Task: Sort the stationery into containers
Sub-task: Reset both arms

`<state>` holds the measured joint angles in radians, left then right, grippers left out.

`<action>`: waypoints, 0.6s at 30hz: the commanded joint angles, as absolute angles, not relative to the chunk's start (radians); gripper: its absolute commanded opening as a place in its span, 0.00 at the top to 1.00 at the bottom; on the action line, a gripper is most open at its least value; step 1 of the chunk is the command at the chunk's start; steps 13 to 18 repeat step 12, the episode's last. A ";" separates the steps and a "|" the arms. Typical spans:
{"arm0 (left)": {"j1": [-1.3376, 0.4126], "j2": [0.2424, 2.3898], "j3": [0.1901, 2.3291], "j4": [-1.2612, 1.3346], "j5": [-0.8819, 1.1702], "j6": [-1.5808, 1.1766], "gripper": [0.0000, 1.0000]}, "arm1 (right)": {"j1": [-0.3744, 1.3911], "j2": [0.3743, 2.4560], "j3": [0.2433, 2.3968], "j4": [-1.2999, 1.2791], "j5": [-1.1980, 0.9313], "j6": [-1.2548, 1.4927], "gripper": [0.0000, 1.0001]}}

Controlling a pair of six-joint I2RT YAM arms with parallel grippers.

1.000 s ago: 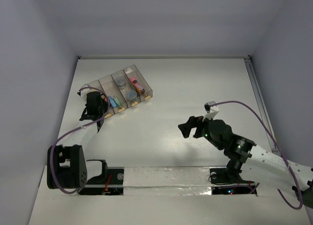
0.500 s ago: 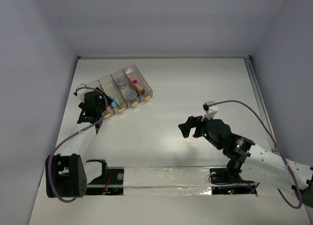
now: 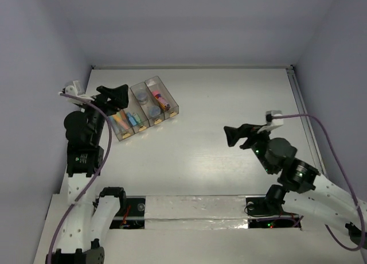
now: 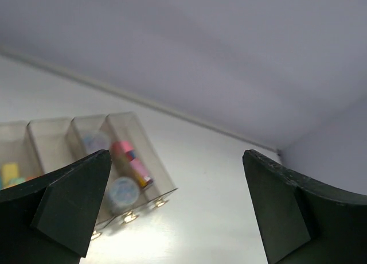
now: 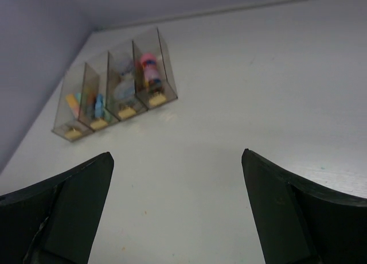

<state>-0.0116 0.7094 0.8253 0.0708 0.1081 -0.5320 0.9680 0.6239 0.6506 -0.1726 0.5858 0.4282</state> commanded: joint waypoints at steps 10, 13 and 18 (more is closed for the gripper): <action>-0.014 0.508 1.025 0.071 0.336 -0.421 0.01 | 0.966 0.340 0.795 -0.141 0.850 0.310 0.00; -0.037 0.492 1.002 0.039 0.307 -0.413 0.01 | 0.966 0.368 0.810 -0.181 0.851 0.317 0.00; -0.037 0.492 1.002 0.039 0.307 -0.413 0.01 | 0.966 0.368 0.810 -0.181 0.851 0.317 0.00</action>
